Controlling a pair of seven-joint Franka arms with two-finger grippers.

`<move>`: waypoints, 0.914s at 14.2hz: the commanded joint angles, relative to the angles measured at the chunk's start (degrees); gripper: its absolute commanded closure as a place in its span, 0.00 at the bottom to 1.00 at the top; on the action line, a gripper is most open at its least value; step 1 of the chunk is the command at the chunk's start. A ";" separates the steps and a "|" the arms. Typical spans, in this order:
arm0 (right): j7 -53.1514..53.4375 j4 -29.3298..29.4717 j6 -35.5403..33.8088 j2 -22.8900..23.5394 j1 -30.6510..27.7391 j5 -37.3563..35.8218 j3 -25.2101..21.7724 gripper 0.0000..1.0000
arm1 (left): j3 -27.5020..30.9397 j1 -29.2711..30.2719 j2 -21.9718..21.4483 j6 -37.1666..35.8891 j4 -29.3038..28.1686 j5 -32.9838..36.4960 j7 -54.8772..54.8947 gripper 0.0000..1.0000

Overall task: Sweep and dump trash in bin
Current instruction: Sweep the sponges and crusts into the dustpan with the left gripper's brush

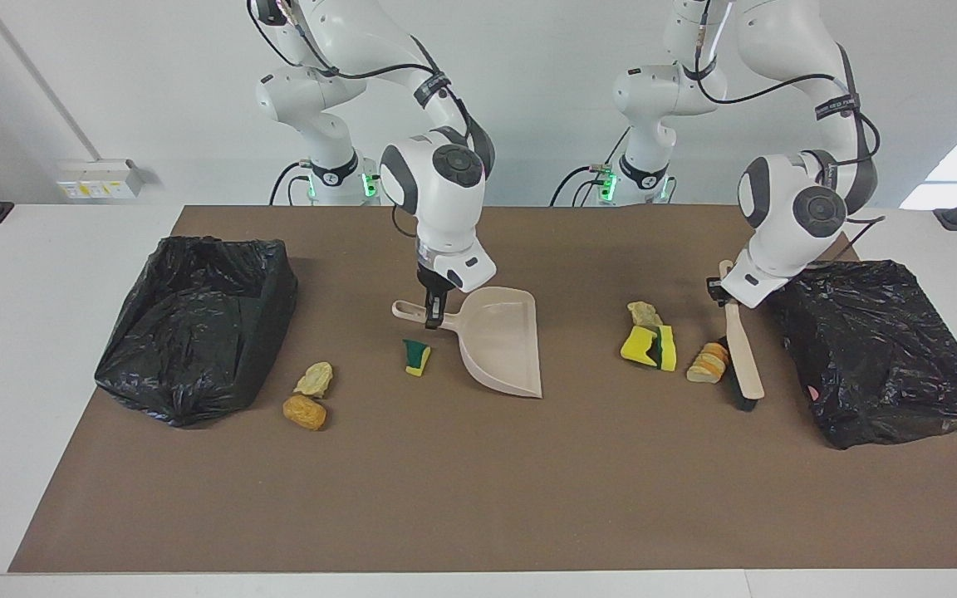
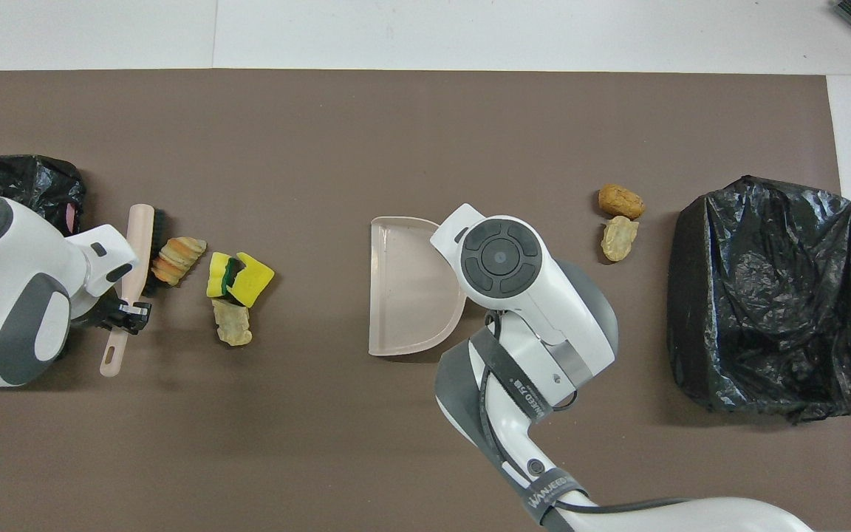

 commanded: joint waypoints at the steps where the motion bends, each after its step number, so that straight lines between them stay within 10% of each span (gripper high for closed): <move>1: -2.94 -1.20 1.09 -0.07 -0.57 -1.08 0.28 1.00 | 0.35 -3.63 -4.54 1.19 -5.28 -3.15 -3.44 1.00; 13: -2.59 -2.43 4.35 0.02 -0.57 -0.29 0.28 1.00 | 0.35 -26.74 -7.09 3.55 -8.01 -18.71 -21.20 1.00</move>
